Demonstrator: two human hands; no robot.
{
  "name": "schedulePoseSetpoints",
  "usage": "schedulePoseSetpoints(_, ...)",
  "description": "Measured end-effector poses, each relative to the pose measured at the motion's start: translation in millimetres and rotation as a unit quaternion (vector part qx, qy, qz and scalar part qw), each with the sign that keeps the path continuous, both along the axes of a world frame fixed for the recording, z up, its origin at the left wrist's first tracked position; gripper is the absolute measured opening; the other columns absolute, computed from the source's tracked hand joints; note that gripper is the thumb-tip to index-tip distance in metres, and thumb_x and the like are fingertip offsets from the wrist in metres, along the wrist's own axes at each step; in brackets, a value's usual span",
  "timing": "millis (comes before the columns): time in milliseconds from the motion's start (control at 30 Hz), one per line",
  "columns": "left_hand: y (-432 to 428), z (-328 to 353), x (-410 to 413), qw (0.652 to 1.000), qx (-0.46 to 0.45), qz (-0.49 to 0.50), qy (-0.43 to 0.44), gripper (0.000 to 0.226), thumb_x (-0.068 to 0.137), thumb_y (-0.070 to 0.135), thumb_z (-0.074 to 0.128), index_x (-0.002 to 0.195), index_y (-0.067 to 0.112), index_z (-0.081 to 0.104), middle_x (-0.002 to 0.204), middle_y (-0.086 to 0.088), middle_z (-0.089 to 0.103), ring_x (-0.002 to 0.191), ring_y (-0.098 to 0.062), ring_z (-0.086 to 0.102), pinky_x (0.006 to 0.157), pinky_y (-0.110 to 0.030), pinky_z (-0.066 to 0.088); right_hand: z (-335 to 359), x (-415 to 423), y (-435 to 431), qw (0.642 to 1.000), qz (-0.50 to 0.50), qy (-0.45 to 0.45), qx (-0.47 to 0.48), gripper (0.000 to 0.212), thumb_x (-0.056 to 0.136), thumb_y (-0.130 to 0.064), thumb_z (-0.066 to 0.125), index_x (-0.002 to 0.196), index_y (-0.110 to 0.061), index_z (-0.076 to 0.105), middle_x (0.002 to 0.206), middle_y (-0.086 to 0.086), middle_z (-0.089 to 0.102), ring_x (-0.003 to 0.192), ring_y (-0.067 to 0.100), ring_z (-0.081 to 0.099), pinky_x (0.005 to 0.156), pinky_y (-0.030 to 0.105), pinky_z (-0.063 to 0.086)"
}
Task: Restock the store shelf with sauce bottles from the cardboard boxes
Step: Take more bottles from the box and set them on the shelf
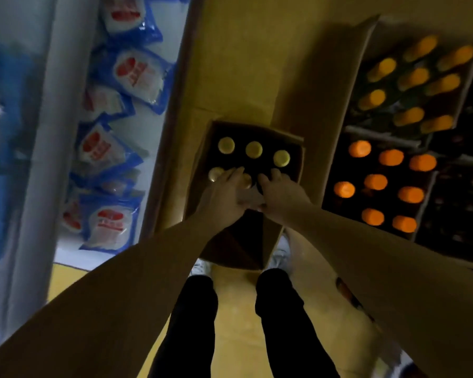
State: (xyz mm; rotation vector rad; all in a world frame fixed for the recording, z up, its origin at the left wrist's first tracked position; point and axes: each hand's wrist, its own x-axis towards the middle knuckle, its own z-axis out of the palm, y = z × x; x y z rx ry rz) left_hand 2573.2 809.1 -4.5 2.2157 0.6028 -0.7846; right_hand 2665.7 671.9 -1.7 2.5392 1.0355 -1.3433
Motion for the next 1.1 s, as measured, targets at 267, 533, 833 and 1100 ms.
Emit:
schedulePoseSetpoints(267,-17.4,-72.3,2.4,0.985,-0.045,0.163,-0.037,0.089,0.085,0.006,0.079,0.160,0.025,0.035,0.145,-0.008,0.059,0.136,-0.026,0.053,0.110,-0.041,0.048,-43.7,3.6,11.0,0.998,0.039,-0.029,-0.045,0.047,0.096,-0.017,0.064,0.139,-0.012,0.046,0.133,0.017,0.052,0.118,0.035,0.057,0.084,0.040,0.051)
schedulePoseSetpoints(533,-31.4,-83.4,8.2,0.974,-0.028,0.210,-0.079,0.044,0.082,0.007,0.081,0.123,0.019,0.069,0.122,-0.004,0.073,0.117,-0.026,0.064,0.099,-0.042,0.052,-37.4,0.9,4.1,0.999,-0.024,-0.038,-0.011,0.035,0.098,-0.002,0.054,0.133,-0.007,0.052,0.132,0.020,0.044,0.106,0.037,0.062,0.071,0.035,0.044)
schedulePoseSetpoints(833,-19.8,3.6,0.2,0.988,-0.035,0.144,-0.047,0.048,0.082,0.029,0.086,0.126,0.020,0.067,0.120,-0.004,0.071,0.117,-0.027,0.061,0.087,-0.028,0.043,46.4,-10.1,-8.8,0.980,-0.190,-0.014,0.048,0.034,0.096,-0.020,0.065,0.124,-0.005,0.053,0.124,0.019,0.051,0.106,0.039,0.060,0.080,0.040,0.046)
schedulePoseSetpoints(1100,4.5,191.9,32.1,0.991,-0.034,0.089,-0.092,0.038,0.076,0.038,0.090,0.104,0.026,0.066,0.106,-0.005,0.073,0.104,-0.030,0.067,0.089,-0.046,0.056,215.9,-11.4,-19.6,0.929,-0.337,-0.124,0.093,0.017,0.094,-0.008,0.064,0.108,-0.008,0.053,0.104,0.015,0.063,0.095,0.037,0.065,0.071,0.046,0.055)
